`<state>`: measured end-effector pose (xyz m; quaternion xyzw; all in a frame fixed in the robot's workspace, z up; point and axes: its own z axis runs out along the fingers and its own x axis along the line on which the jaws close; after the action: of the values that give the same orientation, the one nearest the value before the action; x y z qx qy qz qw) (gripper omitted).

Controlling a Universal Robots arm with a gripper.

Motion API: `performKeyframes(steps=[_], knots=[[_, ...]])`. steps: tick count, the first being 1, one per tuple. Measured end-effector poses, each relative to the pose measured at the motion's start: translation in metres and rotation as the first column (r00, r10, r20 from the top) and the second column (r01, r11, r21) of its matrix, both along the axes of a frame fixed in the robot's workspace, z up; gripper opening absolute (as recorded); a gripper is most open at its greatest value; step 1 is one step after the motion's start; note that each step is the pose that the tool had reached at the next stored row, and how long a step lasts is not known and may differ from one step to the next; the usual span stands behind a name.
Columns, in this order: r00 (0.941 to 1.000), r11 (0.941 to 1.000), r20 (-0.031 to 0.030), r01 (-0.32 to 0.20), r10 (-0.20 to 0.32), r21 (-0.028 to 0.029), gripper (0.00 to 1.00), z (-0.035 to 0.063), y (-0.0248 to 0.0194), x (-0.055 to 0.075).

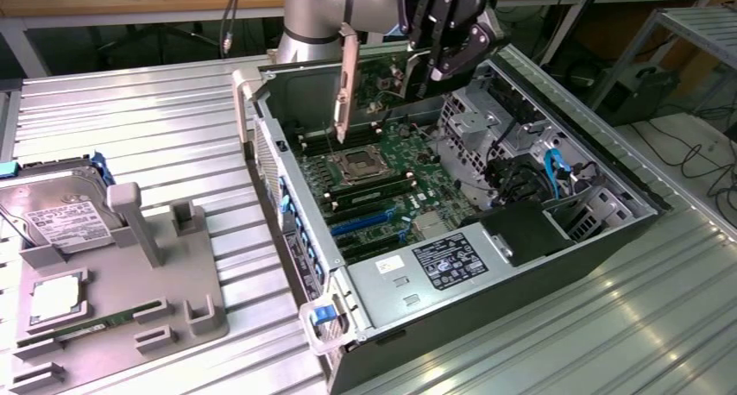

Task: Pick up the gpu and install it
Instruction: 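Insert the gpu into the slot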

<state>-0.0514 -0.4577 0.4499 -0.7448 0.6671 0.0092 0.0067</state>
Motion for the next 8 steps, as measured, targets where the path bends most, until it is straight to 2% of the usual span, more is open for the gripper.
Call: performKeyframes(steps=[6,8], knots=[[1.0,1.0,-0.0025,0.005,-0.005,-0.0001,0.28,-0.0079,-0.0002,0.0013],[1.0,1.0,-0.0052,0.005,-0.005,-0.0001,0.28,-0.0095,-0.0002,0.0026]])
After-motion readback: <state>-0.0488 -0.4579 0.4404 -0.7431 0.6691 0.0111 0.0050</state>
